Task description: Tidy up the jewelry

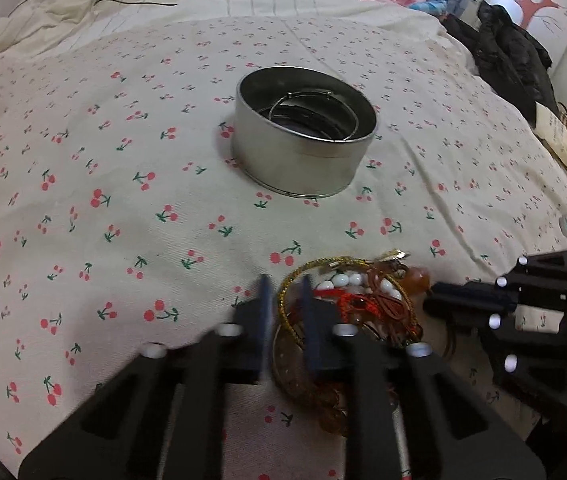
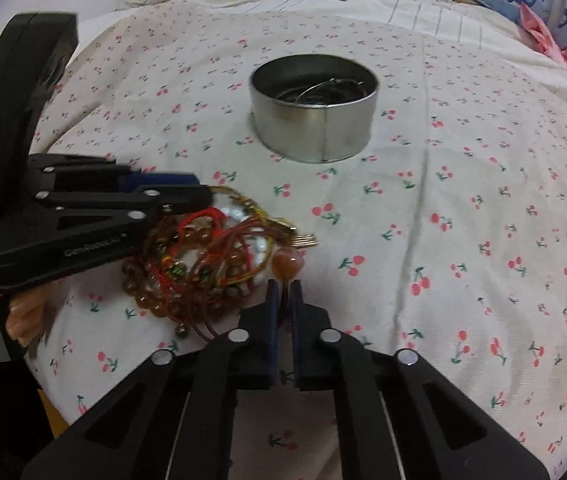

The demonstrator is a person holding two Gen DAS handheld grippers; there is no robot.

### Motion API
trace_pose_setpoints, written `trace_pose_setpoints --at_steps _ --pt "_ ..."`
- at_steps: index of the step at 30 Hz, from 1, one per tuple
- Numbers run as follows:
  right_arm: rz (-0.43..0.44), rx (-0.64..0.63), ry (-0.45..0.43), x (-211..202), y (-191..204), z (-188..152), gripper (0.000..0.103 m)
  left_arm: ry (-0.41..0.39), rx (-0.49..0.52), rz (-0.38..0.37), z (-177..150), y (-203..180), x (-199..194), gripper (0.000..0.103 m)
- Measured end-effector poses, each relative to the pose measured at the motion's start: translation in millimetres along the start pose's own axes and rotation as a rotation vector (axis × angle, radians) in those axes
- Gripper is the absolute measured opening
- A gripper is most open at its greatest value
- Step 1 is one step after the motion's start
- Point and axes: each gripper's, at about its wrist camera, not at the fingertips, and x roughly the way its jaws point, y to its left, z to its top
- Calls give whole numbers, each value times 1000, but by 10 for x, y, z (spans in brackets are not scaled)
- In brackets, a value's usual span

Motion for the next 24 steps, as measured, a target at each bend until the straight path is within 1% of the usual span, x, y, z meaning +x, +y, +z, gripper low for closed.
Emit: trace_pose_setpoints --at_steps 2,5,7,8,10,11,12,13,15,16,18,19,20,21,22,24 --pt "-33 12 -26 -46 -48 12 3 -22 -9 7 7 17 -48 4" --pt "-61 51 -82 -175 -168 48 3 -103 -52 21 62 127 -222 3" --pt "-69 65 -91 -202 -217 63 3 -132 -84 35 91 224 -286 3" --pt "-74 70 -87 -190 -234 65 3 -134 -95 44 100 259 -290 3" --pt "-71 85 -66 -144 -267 60 3 -102 -119 63 88 320 -203 3" --pt "-58 87 -36 -102 -290 55 3 -71 -135 66 71 349 -127 3" --pt "-58 90 -30 -72 -279 70 3 -44 -140 63 73 361 -69 3" --pt "-56 95 -29 -69 -294 66 3 -30 -149 63 65 379 -32 4" --pt "-49 96 -33 -76 -299 66 3 -28 -157 60 69 410 -16 6" --pt "-50 97 -33 -77 -297 55 3 -32 -158 67 76 420 -25 9" --pt "-46 103 -31 -69 -313 45 5 -53 -169 96 80 441 -50 23" --pt "-45 103 -25 -49 -313 43 12 -59 -172 108 71 457 -53 36" --pt "-38 101 -22 -40 -314 36 32 -61 -175 118 64 461 -50 48" --pt "-33 96 -24 -39 -308 25 46 -58 -181 127 67 476 -25 51" --pt "-46 77 -33 -45 -269 25 55 -53 -183 128 61 483 -1 54" --pt "-72 49 -27 -17 -220 18 55 -37 -157 144 56 466 59 55"
